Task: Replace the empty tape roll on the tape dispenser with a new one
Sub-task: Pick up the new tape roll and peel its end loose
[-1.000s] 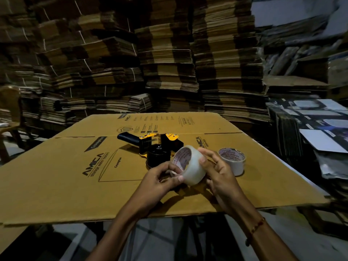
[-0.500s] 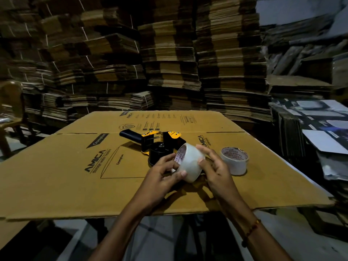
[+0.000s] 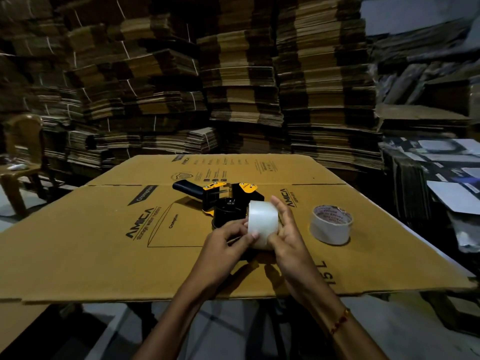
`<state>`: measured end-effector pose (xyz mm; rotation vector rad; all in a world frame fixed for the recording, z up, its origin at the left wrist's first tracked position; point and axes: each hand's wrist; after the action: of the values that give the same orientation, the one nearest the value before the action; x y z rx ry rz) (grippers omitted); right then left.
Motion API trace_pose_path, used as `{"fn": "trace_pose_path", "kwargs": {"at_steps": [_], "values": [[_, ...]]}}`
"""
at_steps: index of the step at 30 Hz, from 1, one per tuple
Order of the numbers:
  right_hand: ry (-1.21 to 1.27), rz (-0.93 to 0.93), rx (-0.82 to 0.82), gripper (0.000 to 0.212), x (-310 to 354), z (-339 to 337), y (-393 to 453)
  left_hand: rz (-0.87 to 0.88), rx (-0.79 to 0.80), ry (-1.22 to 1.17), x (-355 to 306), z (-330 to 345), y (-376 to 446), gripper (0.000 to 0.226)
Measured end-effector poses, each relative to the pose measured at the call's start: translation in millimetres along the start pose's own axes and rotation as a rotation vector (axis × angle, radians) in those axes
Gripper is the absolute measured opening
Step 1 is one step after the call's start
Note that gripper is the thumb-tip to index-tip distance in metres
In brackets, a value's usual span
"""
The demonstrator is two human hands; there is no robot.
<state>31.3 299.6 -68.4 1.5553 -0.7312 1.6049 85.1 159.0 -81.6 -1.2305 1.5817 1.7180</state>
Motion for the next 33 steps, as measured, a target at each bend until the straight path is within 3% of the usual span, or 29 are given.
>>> {"fn": "trace_pose_path", "kwargs": {"at_steps": [4, 8, 13, 19, 24, 27, 33], "values": [[-0.016, 0.008, -0.083, 0.062, 2, 1, -3, -0.062, -0.004, -0.113, -2, -1, 0, 0.021], [-0.014, 0.039, -0.121, 0.06, 2, -1, -3, -0.045, 0.069, -0.029, 0, -2, 1, 0.012], [-0.015, 0.036, -0.087, 0.053, 2, 2, -4, -0.046, 0.003, 0.003, -3, -4, 1, 0.025], [0.057, 0.052, -0.14, 0.04, 7, 1, -7, -0.014, 0.069, 0.065, 0, -4, 2, 0.02], [0.062, 0.051, -0.096, 0.044, 7, 0, -9, -0.066, -0.057, -0.026, -9, -4, -1, 0.042], [0.06, 0.045, -0.081, 0.041, 5, -1, -10, -0.073, -0.099, -0.082, -14, -4, -2, 0.035], [0.067, 0.03, -0.115, 0.026, 4, 1, -8, -0.101, -0.022, -0.107, -15, -6, -1, 0.027]]}}
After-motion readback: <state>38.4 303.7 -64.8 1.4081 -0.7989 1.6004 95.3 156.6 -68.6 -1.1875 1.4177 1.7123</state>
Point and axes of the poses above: each hand's wrist, its own y-axis towards the middle knuckle, its own z-axis out of the palm, x = y × z, and after that the axes turned 10 degrees about z, right-handed
